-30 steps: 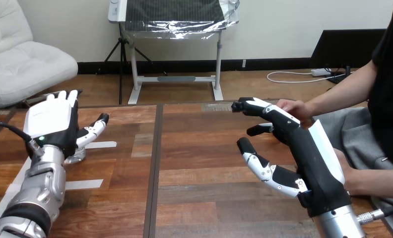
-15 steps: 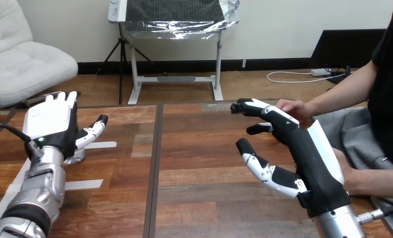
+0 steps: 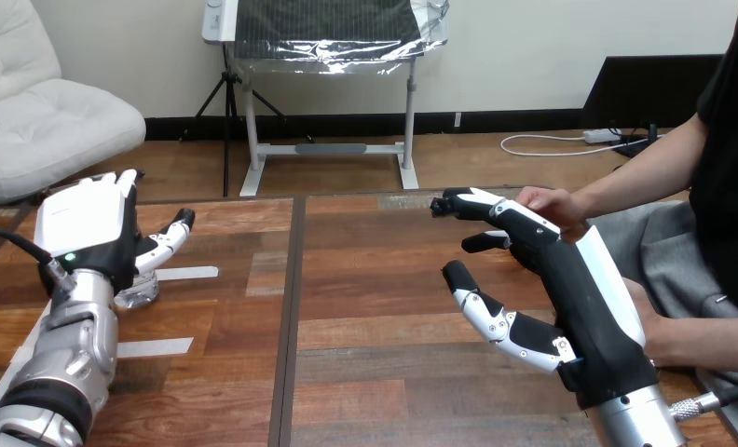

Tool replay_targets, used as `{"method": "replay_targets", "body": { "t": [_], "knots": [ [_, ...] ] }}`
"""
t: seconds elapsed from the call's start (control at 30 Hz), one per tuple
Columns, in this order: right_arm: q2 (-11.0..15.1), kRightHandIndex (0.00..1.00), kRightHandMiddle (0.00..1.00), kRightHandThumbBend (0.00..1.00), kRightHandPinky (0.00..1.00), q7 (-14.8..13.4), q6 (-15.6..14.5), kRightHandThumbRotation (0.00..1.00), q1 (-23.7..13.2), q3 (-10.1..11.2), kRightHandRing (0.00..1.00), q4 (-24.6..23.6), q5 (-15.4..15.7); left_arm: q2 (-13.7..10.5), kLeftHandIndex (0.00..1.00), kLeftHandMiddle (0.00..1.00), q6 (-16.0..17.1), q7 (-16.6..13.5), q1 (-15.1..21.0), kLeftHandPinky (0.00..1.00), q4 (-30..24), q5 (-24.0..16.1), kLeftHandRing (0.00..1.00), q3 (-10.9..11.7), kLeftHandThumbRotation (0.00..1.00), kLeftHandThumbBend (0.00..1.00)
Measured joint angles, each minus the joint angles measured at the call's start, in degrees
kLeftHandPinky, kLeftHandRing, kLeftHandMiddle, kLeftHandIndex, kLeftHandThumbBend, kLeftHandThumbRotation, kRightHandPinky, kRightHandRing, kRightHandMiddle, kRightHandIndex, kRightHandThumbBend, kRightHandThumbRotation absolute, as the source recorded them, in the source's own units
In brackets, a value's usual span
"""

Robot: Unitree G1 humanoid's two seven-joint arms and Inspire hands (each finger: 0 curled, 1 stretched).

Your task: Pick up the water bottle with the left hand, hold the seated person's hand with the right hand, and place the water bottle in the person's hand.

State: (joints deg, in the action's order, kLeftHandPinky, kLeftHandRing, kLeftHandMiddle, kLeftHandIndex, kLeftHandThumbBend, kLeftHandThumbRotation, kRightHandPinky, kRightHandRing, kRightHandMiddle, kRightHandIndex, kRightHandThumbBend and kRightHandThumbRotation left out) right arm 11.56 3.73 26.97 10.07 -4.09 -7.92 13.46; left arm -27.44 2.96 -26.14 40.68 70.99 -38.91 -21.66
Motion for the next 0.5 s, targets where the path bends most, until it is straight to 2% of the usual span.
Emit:
{"method": "replay_targets", "body": {
  "t": [0.5],
  "knots": [
    [0.0, 0.72, 0.82, 0.32, 0.68, 0.0, 0.0, 0.0, 0.0, 0.0, 0.81, 0.0, 0.0, -0.3, 0.9, 0.92, -0.3, 0.7, -0.2, 0.87, -1.3, 0.1, 0.9, -0.5, 1.0, 0.49]
  ]
}}
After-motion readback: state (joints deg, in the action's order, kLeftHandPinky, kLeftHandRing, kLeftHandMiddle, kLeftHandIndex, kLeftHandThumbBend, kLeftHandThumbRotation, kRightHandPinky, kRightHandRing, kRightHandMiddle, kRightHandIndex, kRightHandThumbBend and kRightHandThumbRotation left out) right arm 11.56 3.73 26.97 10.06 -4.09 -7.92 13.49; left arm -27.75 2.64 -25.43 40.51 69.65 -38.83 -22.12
